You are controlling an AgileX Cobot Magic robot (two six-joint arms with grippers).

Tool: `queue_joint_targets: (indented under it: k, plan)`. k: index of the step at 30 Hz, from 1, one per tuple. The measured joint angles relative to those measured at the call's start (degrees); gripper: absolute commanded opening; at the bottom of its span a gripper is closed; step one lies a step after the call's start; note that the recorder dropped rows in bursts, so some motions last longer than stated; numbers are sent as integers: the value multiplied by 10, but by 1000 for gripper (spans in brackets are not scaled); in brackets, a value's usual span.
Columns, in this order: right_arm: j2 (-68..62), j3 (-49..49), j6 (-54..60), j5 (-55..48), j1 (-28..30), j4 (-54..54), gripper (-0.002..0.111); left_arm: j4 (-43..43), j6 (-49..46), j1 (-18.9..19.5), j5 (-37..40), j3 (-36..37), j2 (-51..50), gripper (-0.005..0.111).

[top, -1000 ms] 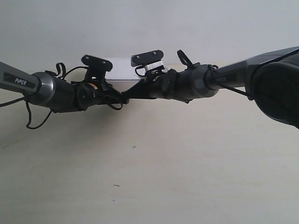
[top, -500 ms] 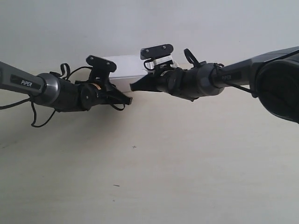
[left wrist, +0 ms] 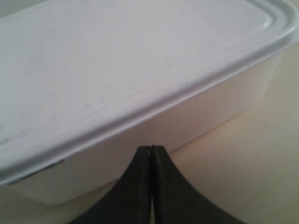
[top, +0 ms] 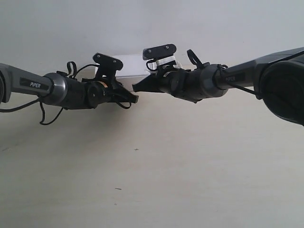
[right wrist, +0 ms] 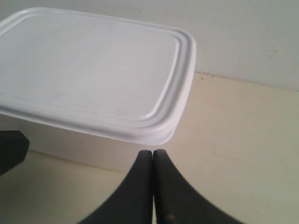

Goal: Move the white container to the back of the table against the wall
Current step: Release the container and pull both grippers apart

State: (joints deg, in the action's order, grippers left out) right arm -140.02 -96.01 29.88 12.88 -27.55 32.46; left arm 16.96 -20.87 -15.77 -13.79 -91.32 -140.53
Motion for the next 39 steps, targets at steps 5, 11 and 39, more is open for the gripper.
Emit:
queue_joint_targets:
  k: [5,11,39]
  plan:
    - [0,0,9,-4,0,1,0,0,0,0,16,-24,-22,0]
    - [7,0,15,-12,0,4,0,-7,-1,0,17,-36,-24,0]
    - [10,0,17,-58,0,4,0,-13,-34,16,84,-61,-24,0]
